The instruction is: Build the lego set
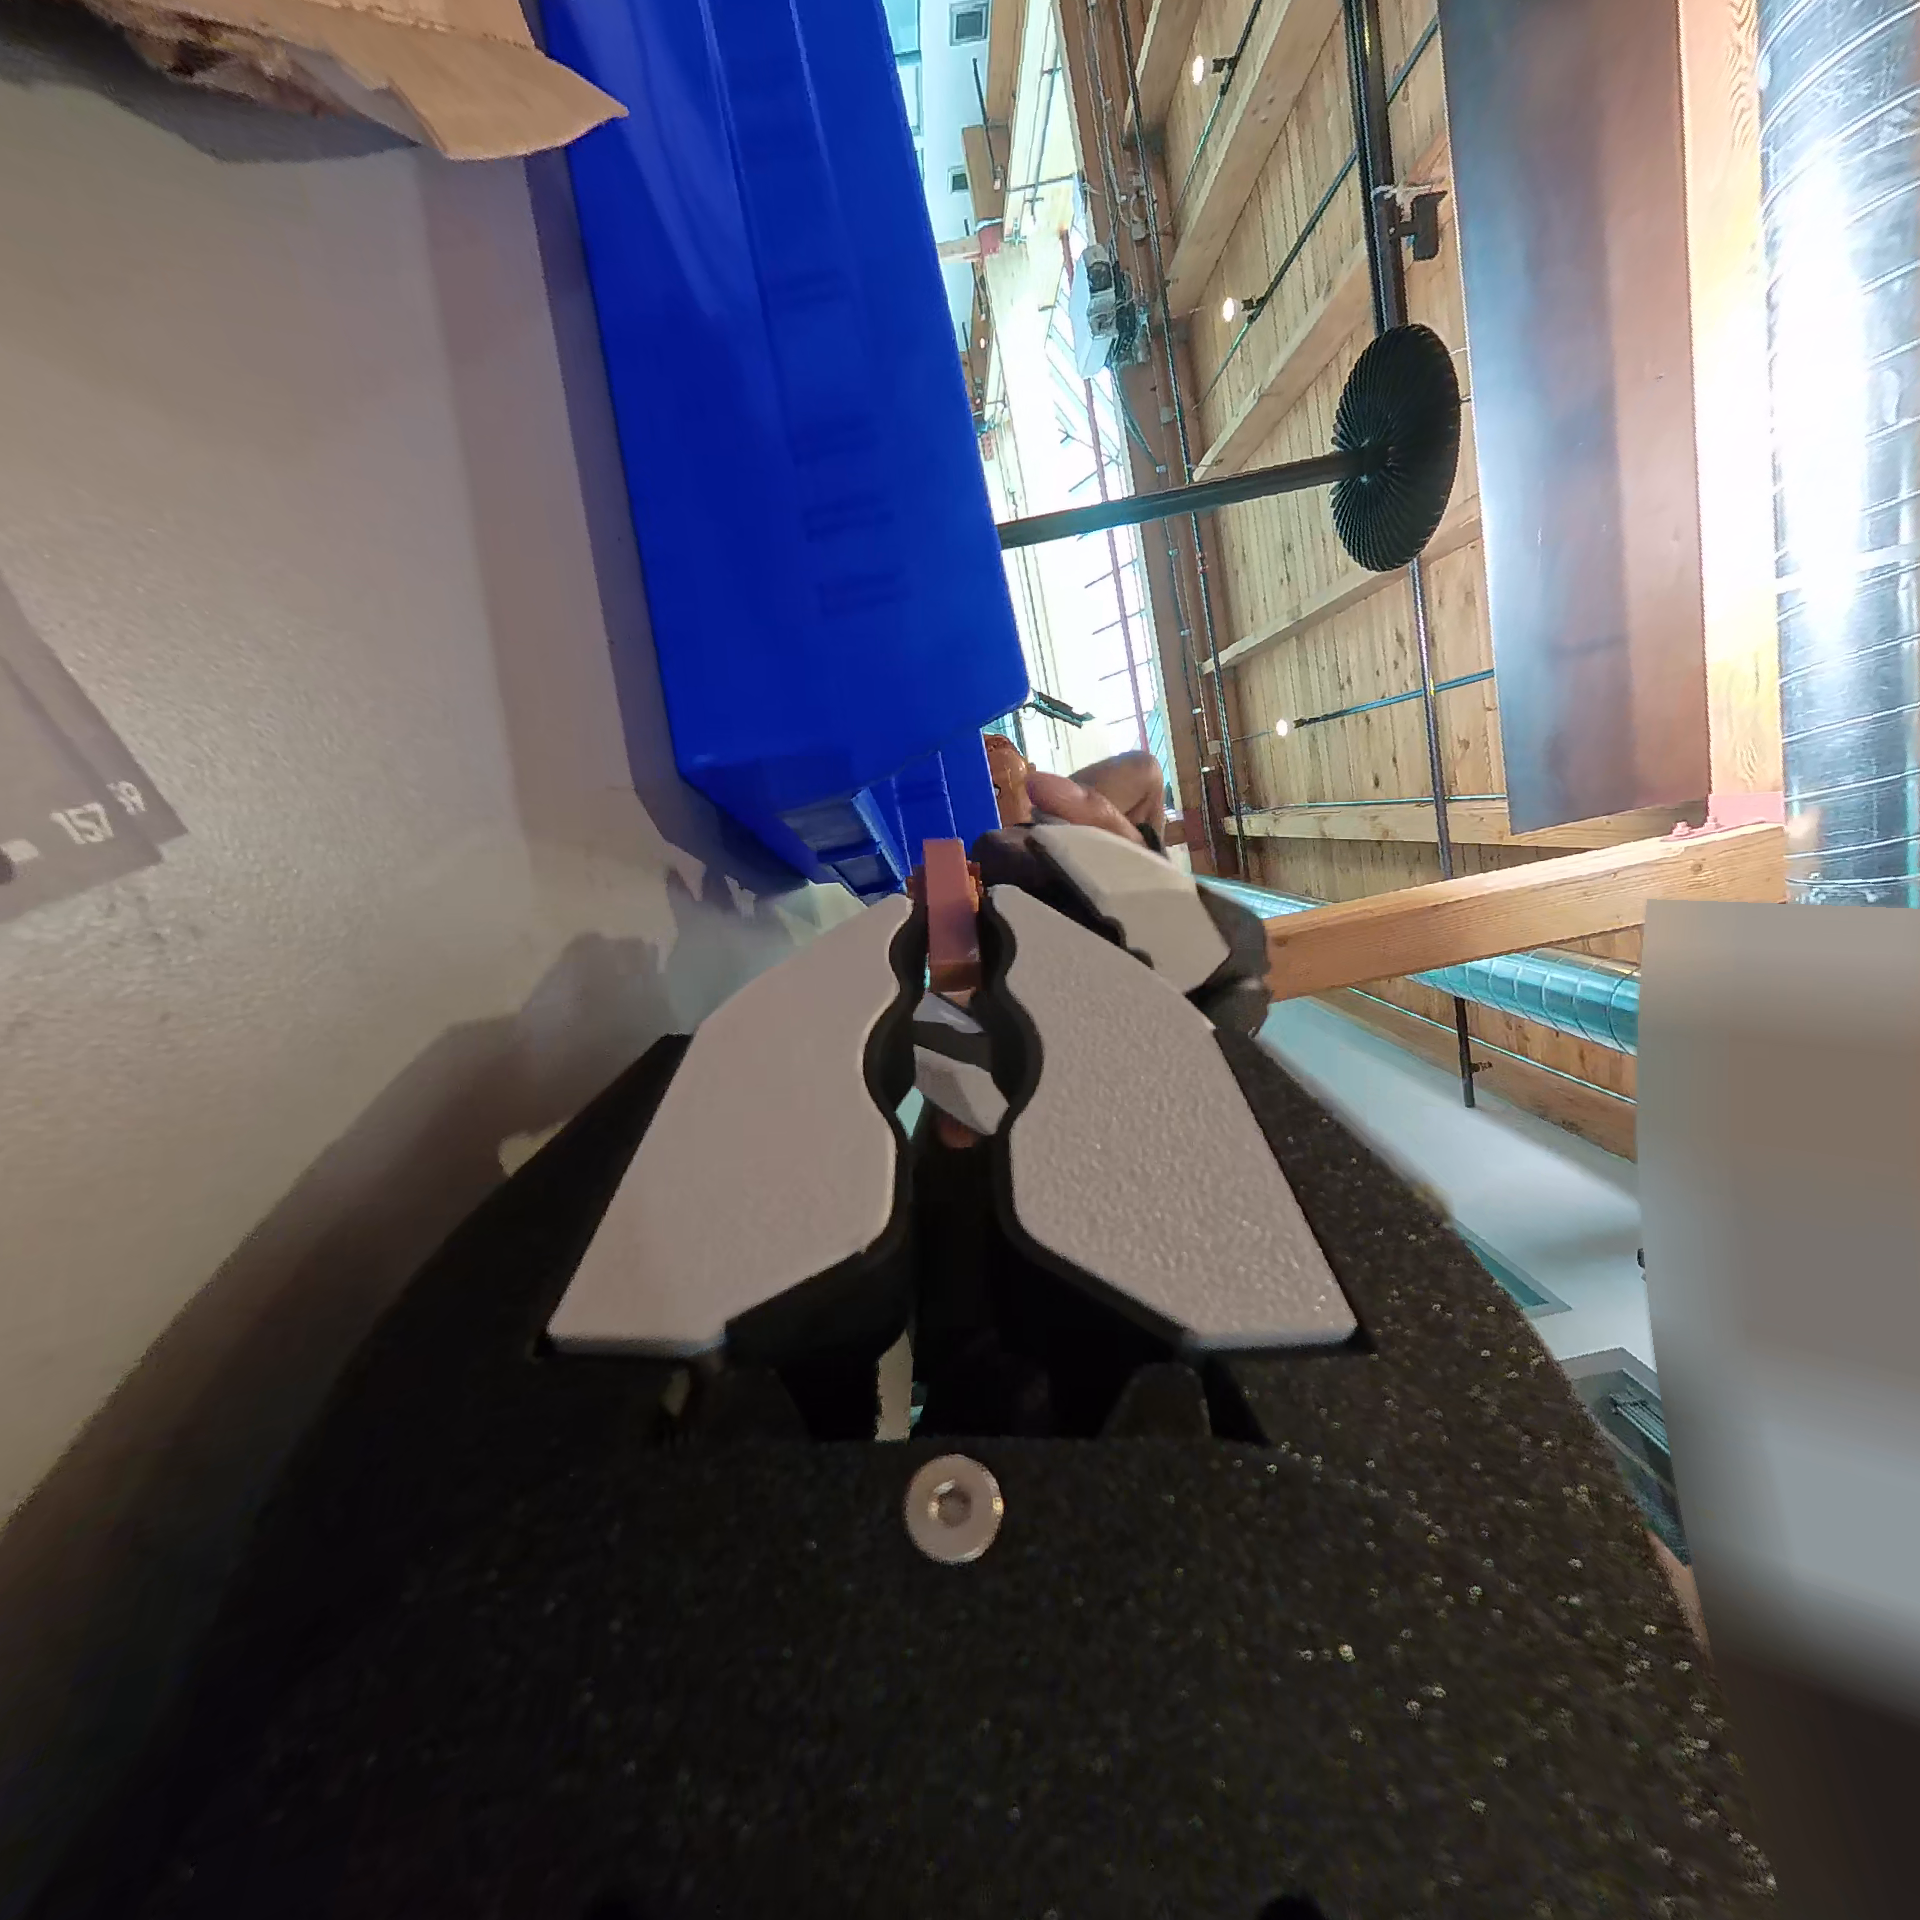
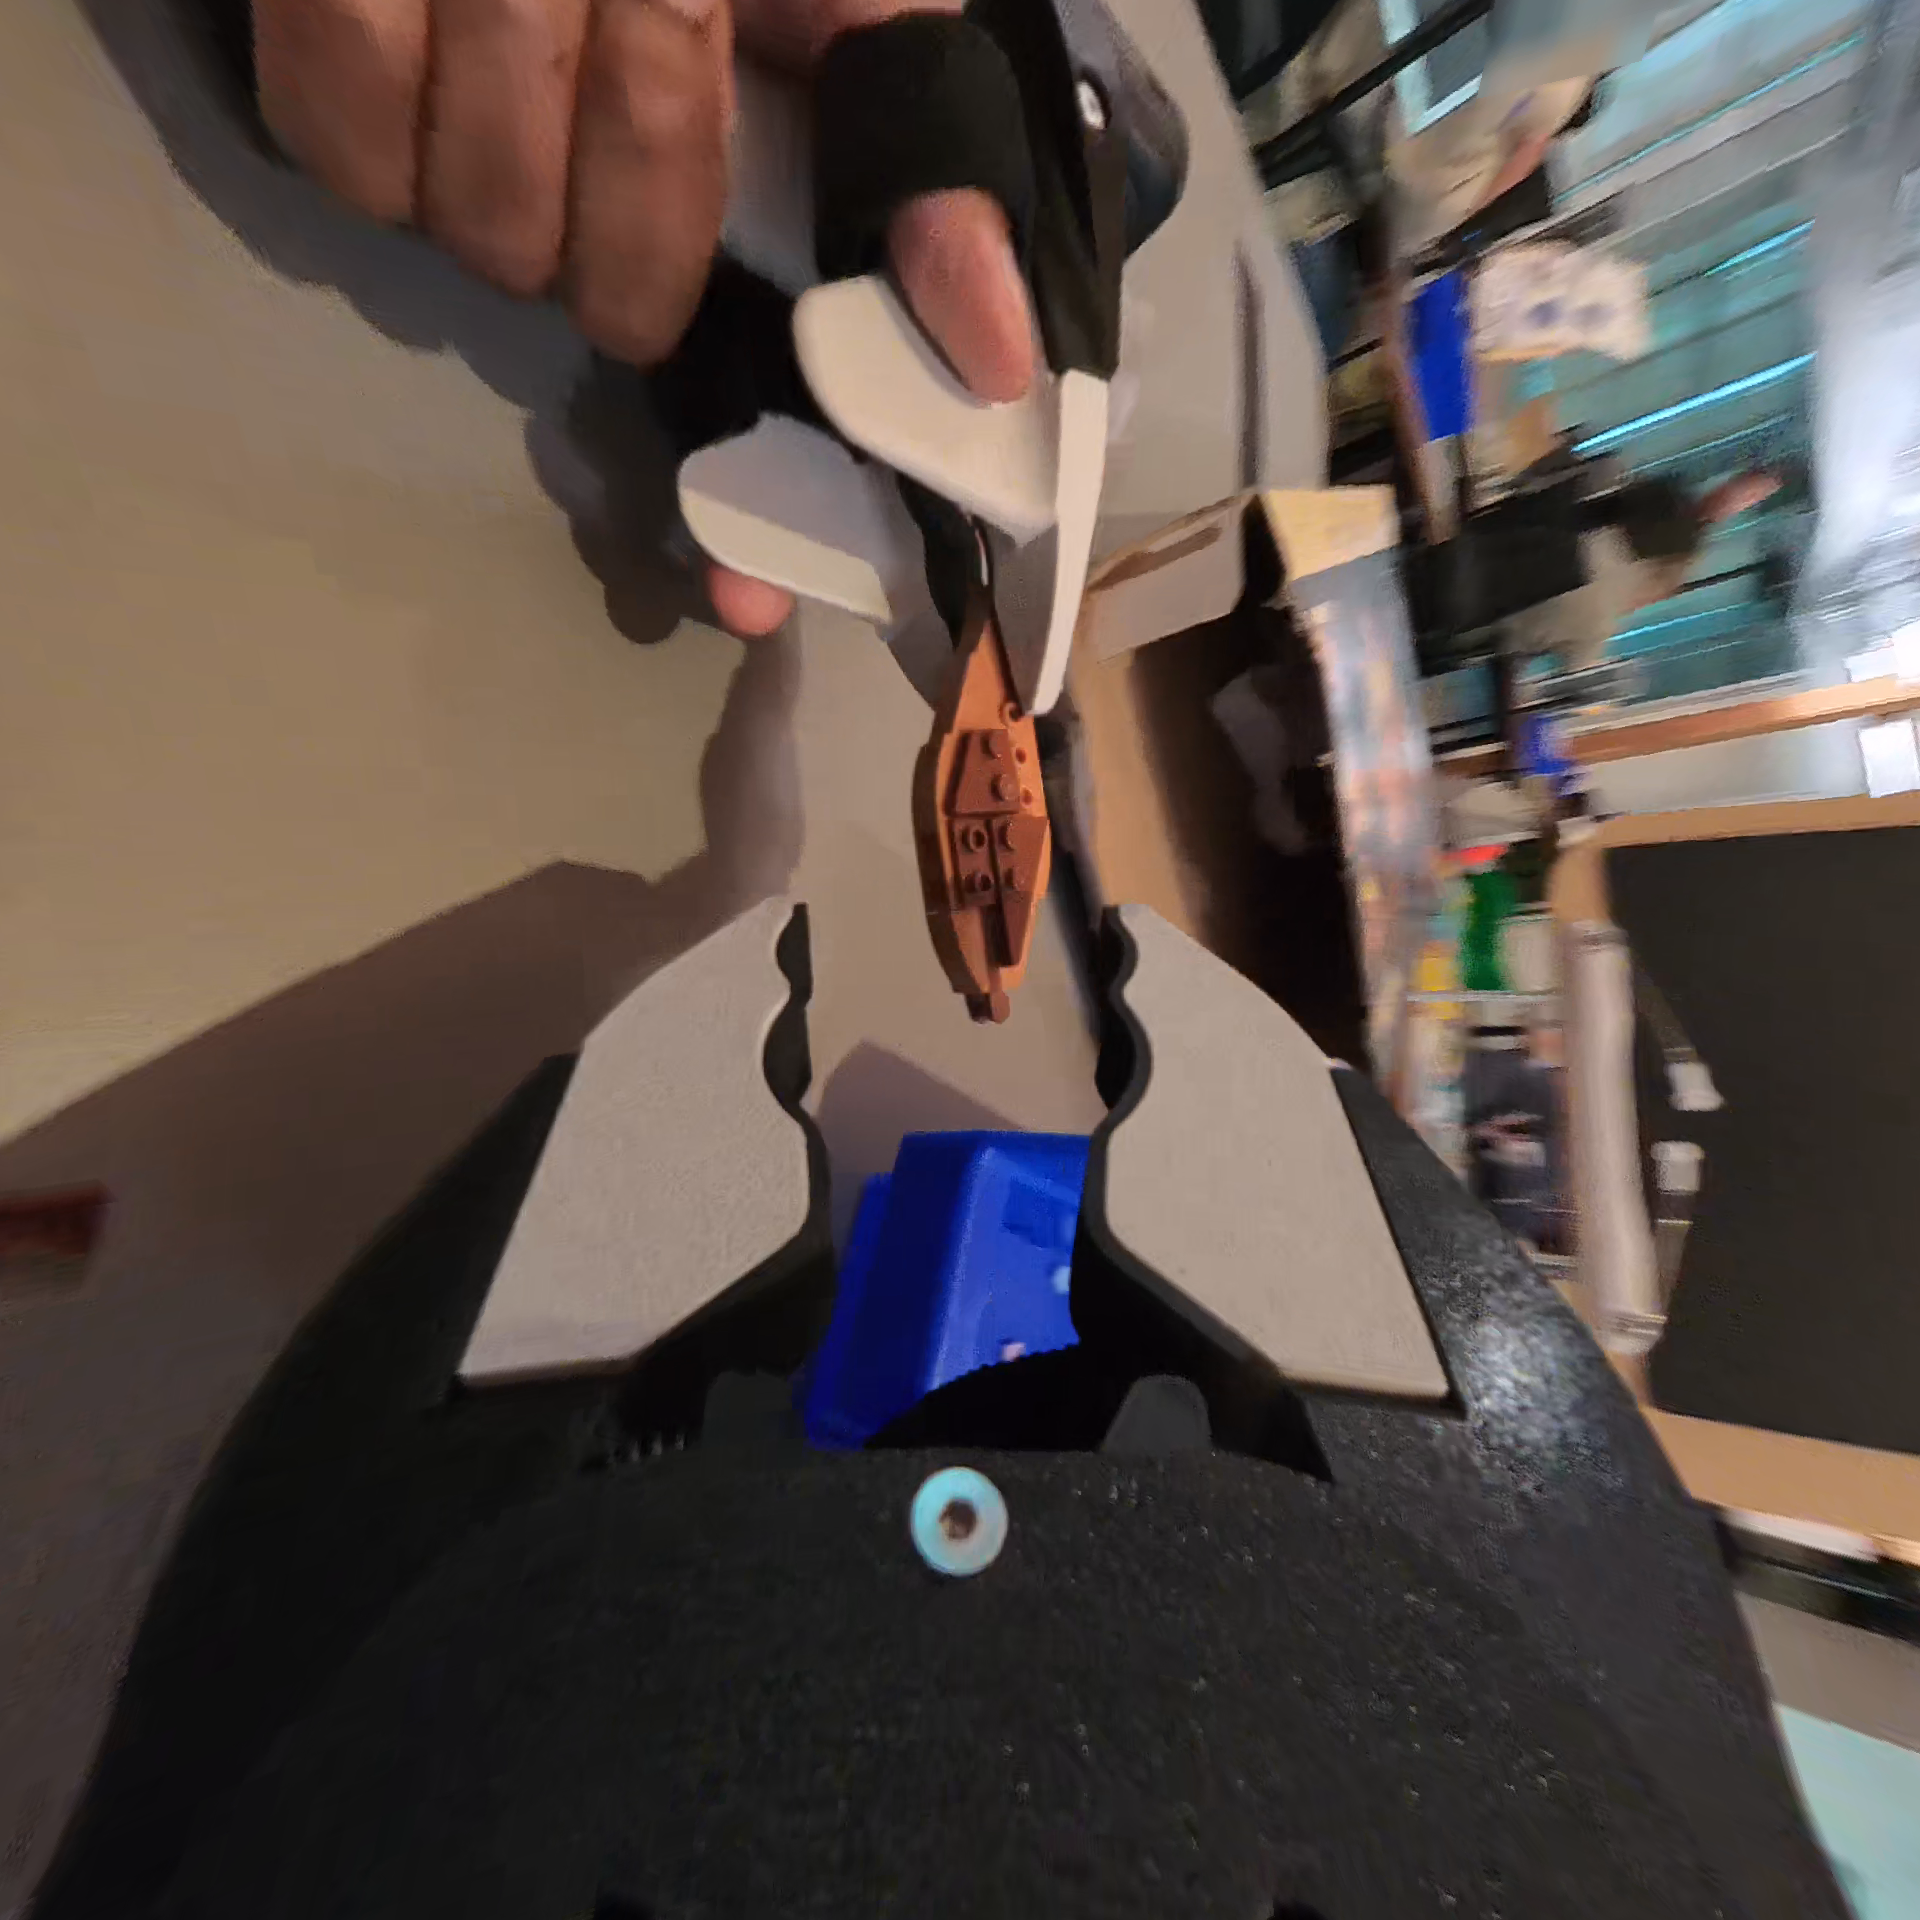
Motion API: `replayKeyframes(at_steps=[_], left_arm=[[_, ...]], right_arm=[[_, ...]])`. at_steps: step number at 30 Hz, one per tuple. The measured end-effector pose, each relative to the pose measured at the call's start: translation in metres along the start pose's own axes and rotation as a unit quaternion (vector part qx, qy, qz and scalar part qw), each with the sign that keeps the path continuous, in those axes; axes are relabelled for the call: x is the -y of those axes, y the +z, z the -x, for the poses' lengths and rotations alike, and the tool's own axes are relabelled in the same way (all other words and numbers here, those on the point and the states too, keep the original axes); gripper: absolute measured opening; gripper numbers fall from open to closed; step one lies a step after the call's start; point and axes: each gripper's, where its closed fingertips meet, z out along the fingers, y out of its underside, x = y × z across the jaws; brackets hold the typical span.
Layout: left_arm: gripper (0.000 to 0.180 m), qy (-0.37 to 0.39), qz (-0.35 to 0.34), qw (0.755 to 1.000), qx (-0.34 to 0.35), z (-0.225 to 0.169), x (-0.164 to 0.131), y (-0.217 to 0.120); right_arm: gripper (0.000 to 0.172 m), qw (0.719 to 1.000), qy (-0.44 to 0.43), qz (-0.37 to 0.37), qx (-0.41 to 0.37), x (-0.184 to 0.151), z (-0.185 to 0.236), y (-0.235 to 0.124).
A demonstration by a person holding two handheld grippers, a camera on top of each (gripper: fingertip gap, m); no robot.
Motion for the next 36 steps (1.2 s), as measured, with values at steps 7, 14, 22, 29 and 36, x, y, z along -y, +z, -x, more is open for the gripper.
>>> replayKeyframes(at_steps=[7, 14, 22, 29, 36], left_arm=[[0.009, -0.010, 0.019, 1.000, -0.006, -0.001, -0.003, 0.001], [0.009, -0.025, 0.036, 0.999, -0.013, -0.002, -0.004, 0.003], [0.008, -0.029, 0.057, 0.998, -0.023, -0.004, -0.008, 0.004], [0.014, -0.014, 0.059, 0.998, -0.035, -0.010, -0.005, 0.005], [0.039, 0.015, 0.084, 0.995, -0.046, -0.022, -0.016, 0.010]], right_arm=[[0.050, 0.976, -0.151, 0.033, -0.152, -0.005, -0.012, 0.001], [0.035, 0.942, -0.243, 0.011, -0.231, 0.004, -0.013, 0.001], [0.017, 0.925, -0.284, 0.021, -0.251, 0.004, -0.009, 0.004], [0.017, 0.922, -0.275, 0.038, -0.271, 0.006, -0.013, 0.005], [0.017, 0.925, -0.243, 0.065, -0.285, 0.005, -0.016, 0.008]])
